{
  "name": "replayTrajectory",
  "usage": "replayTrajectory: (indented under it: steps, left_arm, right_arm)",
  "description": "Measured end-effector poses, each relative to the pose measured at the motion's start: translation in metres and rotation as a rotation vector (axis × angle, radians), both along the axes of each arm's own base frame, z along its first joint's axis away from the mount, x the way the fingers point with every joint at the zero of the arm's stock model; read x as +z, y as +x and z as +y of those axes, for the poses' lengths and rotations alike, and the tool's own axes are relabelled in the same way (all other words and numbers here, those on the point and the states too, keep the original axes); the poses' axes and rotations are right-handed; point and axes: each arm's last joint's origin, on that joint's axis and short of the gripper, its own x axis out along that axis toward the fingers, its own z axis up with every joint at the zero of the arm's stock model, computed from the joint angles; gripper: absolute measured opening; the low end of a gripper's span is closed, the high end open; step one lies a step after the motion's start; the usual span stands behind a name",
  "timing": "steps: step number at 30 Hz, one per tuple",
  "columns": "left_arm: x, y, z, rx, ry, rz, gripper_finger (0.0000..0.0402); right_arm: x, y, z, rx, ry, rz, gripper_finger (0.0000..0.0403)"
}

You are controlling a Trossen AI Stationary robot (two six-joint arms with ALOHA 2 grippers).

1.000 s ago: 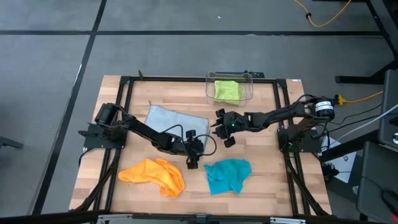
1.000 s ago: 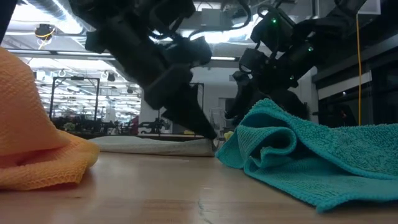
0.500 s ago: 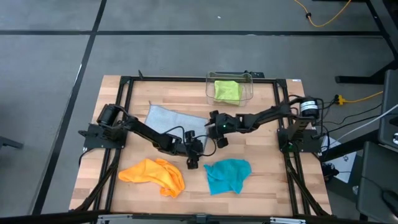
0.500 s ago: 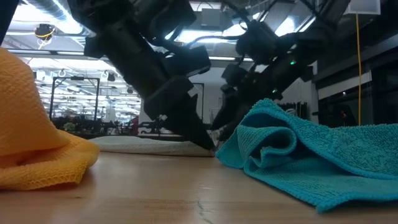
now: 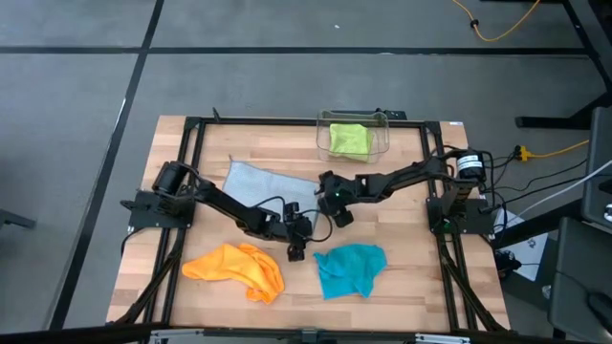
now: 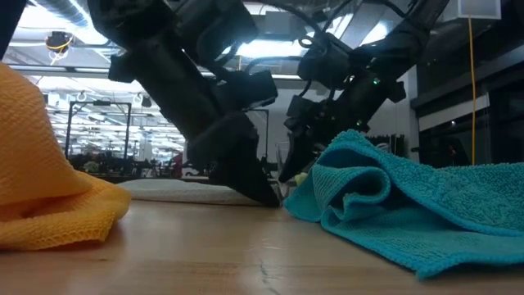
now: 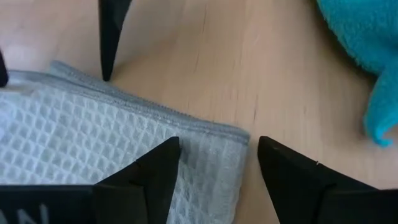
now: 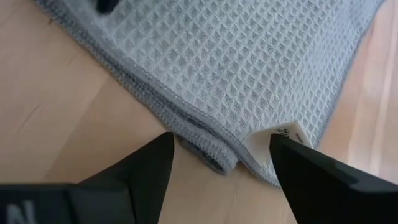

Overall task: Fold microfiber towels
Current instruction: Fold the gray microfiber towel

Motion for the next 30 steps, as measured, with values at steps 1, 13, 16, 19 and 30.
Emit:
replayTrajectory:
  steps: [1, 13, 16, 19, 30]
  left_arm:
    - [-0.004, 0.002, 0.0, 0.005, -0.007, -0.008, 0.0213]
    - [-0.011, 0.005, -0.002, 0.02, 0.01, -0.023, 0.0154]
    - [-0.012, 0.003, -0.005, 0.015, 0.019, -0.017, 0.0091]
    - [-0.01, 0.003, -0.008, 0.019, 0.038, -0.017, 0.002]
    - [0.083, -0.004, -0.031, 0.005, 0.063, -0.066, 0.0001]
  right_arm:
    - [-0.002, 0.0, -0.001, 0.007, 0.008, 0.005, 0.0267]
    - [-0.007, 0.0, -0.008, -0.016, 0.044, 0.011, 0.0156]
    - [-0.008, 0.0, -0.007, -0.023, 0.05, 0.016, 0.0067]
    - [-0.005, 0.001, -0.004, -0.033, 0.039, 0.035, 0.0015]
    - [0.085, -0.003, 0.045, -0.099, -0.037, 0.101, 0.0004]
